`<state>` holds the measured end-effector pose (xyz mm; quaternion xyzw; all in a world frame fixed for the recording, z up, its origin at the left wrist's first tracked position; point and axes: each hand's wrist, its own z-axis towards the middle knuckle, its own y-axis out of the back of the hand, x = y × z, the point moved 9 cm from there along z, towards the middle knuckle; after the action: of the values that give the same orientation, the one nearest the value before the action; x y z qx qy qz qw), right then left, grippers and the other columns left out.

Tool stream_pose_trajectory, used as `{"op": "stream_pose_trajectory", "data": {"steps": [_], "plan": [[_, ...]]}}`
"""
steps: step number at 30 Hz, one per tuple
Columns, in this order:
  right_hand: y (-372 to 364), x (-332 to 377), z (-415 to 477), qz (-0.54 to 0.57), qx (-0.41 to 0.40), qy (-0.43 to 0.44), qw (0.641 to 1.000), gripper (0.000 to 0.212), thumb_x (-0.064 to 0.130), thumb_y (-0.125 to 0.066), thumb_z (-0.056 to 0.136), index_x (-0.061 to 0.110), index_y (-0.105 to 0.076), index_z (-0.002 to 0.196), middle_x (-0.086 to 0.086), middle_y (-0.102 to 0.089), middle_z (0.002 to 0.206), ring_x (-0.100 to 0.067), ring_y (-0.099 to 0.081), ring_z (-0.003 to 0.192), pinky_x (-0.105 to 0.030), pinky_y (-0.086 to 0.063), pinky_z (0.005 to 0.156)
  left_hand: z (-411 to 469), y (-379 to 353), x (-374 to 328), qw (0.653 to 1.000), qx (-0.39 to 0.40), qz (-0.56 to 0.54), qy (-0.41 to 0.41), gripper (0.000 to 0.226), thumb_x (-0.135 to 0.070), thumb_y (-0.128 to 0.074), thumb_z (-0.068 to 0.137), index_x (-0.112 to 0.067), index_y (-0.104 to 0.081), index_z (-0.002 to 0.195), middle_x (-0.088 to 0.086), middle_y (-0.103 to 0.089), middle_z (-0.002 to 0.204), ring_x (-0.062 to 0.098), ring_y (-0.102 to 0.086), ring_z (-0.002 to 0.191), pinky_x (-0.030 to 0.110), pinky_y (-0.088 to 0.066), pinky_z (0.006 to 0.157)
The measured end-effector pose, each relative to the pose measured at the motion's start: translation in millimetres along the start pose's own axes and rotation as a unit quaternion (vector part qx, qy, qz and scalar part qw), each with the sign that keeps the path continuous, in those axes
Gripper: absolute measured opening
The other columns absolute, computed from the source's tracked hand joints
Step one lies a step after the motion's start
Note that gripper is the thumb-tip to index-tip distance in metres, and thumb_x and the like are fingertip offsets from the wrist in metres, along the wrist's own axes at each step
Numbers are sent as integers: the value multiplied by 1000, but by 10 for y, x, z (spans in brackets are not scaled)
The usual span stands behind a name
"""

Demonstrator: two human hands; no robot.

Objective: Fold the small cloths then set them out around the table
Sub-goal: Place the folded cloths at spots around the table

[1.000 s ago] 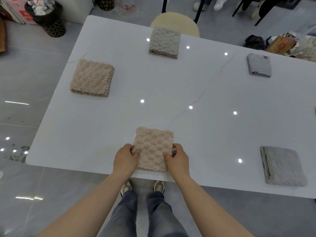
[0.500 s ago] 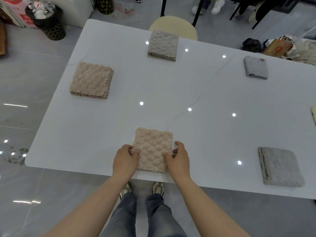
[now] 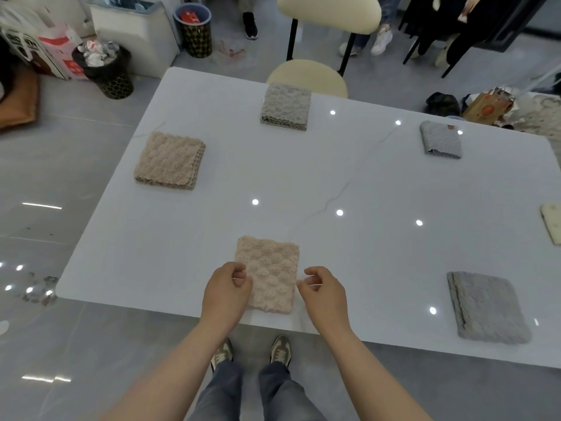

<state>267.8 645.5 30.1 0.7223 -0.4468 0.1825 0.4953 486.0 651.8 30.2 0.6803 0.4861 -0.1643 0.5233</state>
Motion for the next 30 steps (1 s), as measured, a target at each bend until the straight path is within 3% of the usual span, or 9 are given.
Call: {"op": "stream_pose_trajectory", "data": {"steps": [18, 30], "plan": [[356, -292, -50, -22, 59, 8, 998, 25, 21, -59, 89, 18, -59, 115, 6, -59, 95, -8, -56, 84, -15, -41, 67, -429, -501, -203, 1000, 23, 11, 0, 13, -14, -57, 88, -18, -59, 99, -2, -62, 89, 9, -57, 74, 19, -44, 66], [-131, -124, -504, -29, 68, 11, 997, 24, 19, -60, 88, 18, -60, 112, 5, -60, 94, -10, -58, 85, -20, -46, 74, -631, -32, 233, 1000, 25, -12, 14, 15, -15, -58, 88, -16, -62, 103, -2, -63, 94, 6, -57, 78, 13, -41, 63]]}}
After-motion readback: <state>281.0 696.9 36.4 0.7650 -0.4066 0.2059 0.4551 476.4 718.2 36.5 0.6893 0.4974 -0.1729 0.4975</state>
